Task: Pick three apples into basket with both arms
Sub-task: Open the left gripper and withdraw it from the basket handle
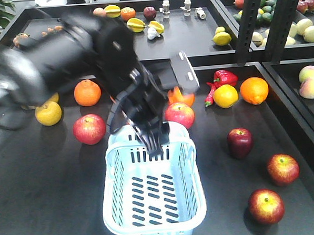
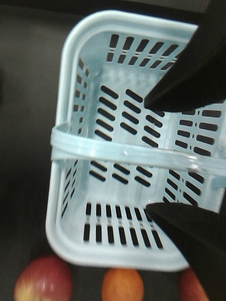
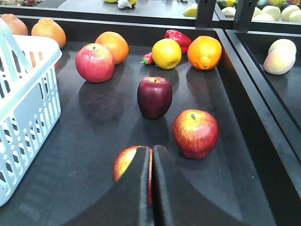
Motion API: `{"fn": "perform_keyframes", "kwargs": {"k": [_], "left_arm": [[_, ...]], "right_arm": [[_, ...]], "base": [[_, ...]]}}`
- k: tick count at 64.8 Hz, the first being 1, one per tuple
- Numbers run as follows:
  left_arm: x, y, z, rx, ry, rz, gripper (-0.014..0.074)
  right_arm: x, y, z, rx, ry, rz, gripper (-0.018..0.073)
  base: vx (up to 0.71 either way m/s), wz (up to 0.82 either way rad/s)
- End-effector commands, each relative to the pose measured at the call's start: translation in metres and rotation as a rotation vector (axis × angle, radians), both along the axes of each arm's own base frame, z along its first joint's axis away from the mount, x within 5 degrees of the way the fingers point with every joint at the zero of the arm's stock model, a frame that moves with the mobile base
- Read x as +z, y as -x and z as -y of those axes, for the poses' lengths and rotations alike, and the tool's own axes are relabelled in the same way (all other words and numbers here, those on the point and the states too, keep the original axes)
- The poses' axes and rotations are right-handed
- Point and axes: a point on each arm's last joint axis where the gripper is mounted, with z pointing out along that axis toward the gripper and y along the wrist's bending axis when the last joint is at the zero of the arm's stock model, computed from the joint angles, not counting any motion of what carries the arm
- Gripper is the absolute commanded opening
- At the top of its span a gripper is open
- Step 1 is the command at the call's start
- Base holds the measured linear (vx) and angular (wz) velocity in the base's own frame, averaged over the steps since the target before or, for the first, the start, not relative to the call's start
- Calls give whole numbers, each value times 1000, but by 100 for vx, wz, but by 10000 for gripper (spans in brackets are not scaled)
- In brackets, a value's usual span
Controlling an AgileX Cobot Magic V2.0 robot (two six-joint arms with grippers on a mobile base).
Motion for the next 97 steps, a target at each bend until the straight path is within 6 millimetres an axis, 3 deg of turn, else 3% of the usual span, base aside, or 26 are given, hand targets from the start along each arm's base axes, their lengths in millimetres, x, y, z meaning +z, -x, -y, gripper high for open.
{"fn": "perform_keyframes", "kwargs": {"k": [1,8,15,24,34,40,45,56,72,97], "left_arm": [[57,17,-28,114,108,88,423],[74,22,-59,210,141,104,423],[67,29,-93,303,125,74,422],[27,40,-130,386,142,-18,422],[-20,62,-152,417,109,-78,421],[-32,72,-157,431,113,-71,397],[-37,79,-160,438,126,-65,321],[-29,91,-163,441,171,-42,-3],[-13,95,-163,432,254,65,-8],[-12,94,-163,434,263,77,-8]], "right_arm": [[5,-1,1,-13,-3,76,-4],[5,-1,1,-13,-3,76,-4],[5,-1,1,-13,-3,76,-4],[5,-1,1,-13,-3,76,-4],[5,-1,1,-13,-3,76,-4],[5,-1,1,-13,-3,76,-4],[5,-1,1,-13,-3,76,-4],[5,-1,1,-13,-3,76,-4],[5,-1,1,-13,-3,76,-4],[5,-1,1,-13,-3,76,-4]], "base": [[0,0],[0,0],[0,0],[0,0],[0,0],[0,0],[0,0],[0,0],[0,0],[0,0]]}}
